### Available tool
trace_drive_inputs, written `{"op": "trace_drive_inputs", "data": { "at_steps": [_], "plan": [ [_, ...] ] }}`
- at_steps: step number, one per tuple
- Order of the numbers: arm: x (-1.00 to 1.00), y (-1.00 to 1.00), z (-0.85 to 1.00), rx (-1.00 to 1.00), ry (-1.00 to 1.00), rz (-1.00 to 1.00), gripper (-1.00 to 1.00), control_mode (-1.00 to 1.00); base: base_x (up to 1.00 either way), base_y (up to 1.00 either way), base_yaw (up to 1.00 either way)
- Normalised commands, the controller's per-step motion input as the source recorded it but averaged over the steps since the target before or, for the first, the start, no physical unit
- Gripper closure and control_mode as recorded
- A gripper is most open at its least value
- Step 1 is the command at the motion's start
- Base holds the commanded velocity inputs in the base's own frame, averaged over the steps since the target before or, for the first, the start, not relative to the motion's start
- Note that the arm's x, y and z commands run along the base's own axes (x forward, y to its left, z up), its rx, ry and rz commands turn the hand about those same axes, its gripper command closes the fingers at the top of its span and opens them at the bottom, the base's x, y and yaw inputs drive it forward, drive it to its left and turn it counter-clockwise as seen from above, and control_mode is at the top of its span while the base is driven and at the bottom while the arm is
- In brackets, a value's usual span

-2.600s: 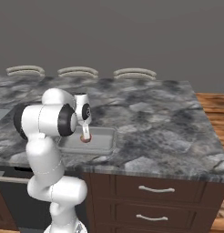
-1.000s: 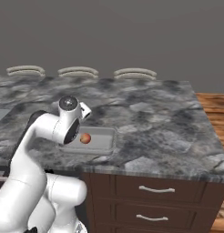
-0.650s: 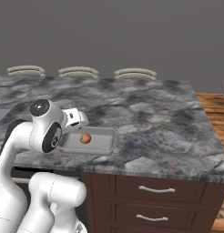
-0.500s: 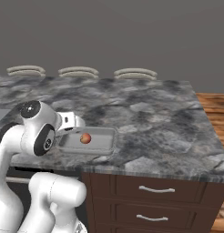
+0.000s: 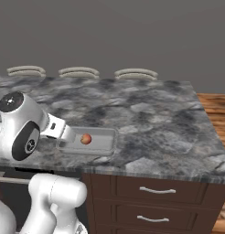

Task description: Pick the tangerine and peach from the fridge and place them inside the tupperware on the counter.

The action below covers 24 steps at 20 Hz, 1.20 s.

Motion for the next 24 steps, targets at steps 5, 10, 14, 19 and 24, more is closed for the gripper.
{"op": "trace_drive_inputs", "data": {
  "at_steps": [5,10,14,19,24],
  "plan": [
    [-0.77,0.0,-0.06,0.0,-0.13,-0.15,-1.0,-1.0,0.0,0.0,0.0],
    [-0.07,-0.02,0.0,0.0,-0.03,-0.01,-1.0,-1.0,0.0,0.0,0.0],
    [-0.48,-0.2,0.0,0.0,-0.11,-0.19,-1.0,-1.0,0.0,0.0,0.0],
    [-0.4,-0.15,0.0,0.01,-0.04,-0.16,-1.0,1.0,-0.29,-0.13,-0.11],
    [0.0,0.0,0.0,0.0,0.0,0.0,-1.0,1.0,-0.35,-0.58,-0.23]
  ]
}}
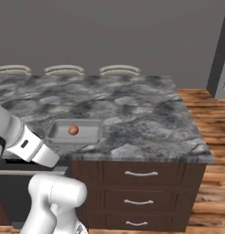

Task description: Pick the tangerine and peach from the fridge and place them inside the tupperware on the counter.

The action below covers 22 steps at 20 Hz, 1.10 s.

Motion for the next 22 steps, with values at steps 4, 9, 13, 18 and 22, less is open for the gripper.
{"op": "trace_drive_inputs", "data": {
  "at_steps": [4,9,13,18,22],
  "plan": [
    [0.0,0.0,0.0,0.0,0.0,0.0,-1.0,1.0,-0.01,-0.91,-0.06],
    [0.0,0.0,0.0,0.0,0.0,0.0,-1.0,1.0,0.3,-1.0,0.0],
    [0.0,0.0,0.0,0.0,0.0,0.0,-1.0,1.0,0.12,-1.0,0.0],
    [0.0,0.0,0.0,0.0,0.0,0.0,-1.0,1.0,0.11,-1.0,0.0],
    [0.0,0.0,0.0,0.0,0.0,0.0,-1.0,1.0,0.25,-1.0,0.0]
  ]
}}
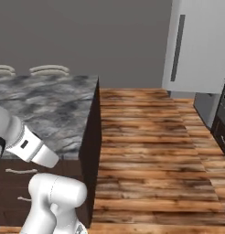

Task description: Pick the tangerine and peach from the fridge and place them inside the tupperware on the counter.

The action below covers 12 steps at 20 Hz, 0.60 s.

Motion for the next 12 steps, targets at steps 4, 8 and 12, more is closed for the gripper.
{"op": "trace_drive_inputs", "data": {
  "at_steps": [4,8,12],
  "plan": [
    [0.0,0.0,0.0,0.0,0.0,0.0,-1.0,1.0,0.55,-0.99,0.02],
    [0.0,0.0,0.0,0.0,0.0,0.0,-1.0,1.0,0.85,-0.89,0.26],
    [0.0,0.0,0.0,0.0,0.0,0.0,-1.0,1.0,0.99,-0.73,0.58]
  ]
}}
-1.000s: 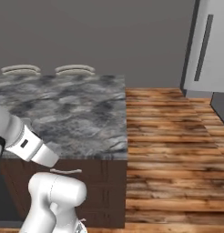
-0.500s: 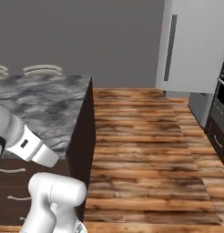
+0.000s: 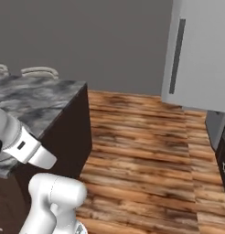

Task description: Pick the tangerine and peach from the fridge and place them inside the tupperware on the counter.

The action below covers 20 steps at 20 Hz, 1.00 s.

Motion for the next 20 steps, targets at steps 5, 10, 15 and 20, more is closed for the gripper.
{"op": "trace_drive_inputs", "data": {
  "at_steps": [5,10,15,20],
  "plan": [
    [0.0,0.0,0.0,0.0,0.0,0.0,-1.0,1.0,0.85,-0.91,0.48],
    [0.0,0.0,0.0,0.0,0.0,0.0,-1.0,1.0,0.92,-0.77,0.16],
    [0.0,0.0,0.0,0.0,0.0,0.0,-1.0,1.0,1.0,-0.2,0.01],
    [0.0,0.0,0.0,0.0,0.0,0.0,-1.0,1.0,1.0,0.0,0.02]
  ]
}}
